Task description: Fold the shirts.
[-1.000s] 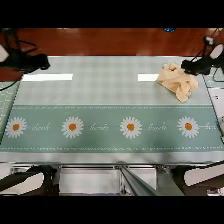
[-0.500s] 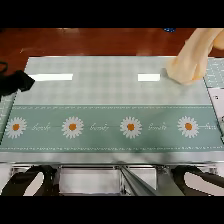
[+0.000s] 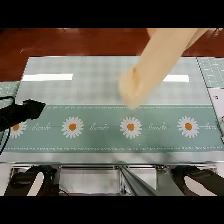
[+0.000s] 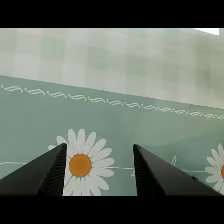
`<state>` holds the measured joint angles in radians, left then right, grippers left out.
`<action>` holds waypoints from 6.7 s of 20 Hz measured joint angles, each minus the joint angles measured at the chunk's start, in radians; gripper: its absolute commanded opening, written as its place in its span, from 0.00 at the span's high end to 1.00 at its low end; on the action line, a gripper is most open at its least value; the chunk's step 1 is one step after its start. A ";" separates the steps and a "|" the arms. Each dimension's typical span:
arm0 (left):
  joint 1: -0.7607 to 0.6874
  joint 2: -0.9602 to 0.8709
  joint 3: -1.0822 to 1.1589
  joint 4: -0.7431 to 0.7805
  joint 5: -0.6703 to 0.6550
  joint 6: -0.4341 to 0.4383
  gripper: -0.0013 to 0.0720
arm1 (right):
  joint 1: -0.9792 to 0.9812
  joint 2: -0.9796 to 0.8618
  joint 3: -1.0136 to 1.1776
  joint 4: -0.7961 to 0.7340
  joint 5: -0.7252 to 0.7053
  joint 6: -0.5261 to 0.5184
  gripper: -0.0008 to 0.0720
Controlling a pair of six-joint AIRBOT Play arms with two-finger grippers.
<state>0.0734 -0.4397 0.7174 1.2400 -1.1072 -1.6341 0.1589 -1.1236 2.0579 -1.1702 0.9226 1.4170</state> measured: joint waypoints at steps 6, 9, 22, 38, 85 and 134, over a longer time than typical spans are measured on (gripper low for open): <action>0.000 0.014 -0.014 -0.009 0.023 0.017 0.29 | 0.191 0.014 -0.047 0.012 0.093 -0.001 0.95; 0.000 0.016 -0.014 -0.010 0.031 0.032 0.29 | 0.286 0.008 -0.160 0.011 0.166 0.016 0.95; 0.000 0.005 -0.021 -0.011 -0.001 0.045 0.29 | 0.578 -0.327 -0.754 0.233 -0.007 0.065 0.42; 0.193 -0.290 -0.323 -0.367 -0.084 0.213 0.29 | -0.368 0.248 -1.241 -0.060 0.211 0.166 0.43; 0.270 -0.560 1.097 -0.824 -0.002 0.403 0.96 | -0.150 0.135 0.007 -0.070 0.295 0.046 0.95; 0.269 -1.140 0.314 -0.523 -0.219 0.421 0.29 | -0.636 -0.024 -1.205 0.012 0.240 0.089 0.43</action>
<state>0.3424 -1.5799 1.0309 0.7170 -1.3258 -1.2133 -0.4770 -1.1481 0.8528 -1.1580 1.1629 1.5063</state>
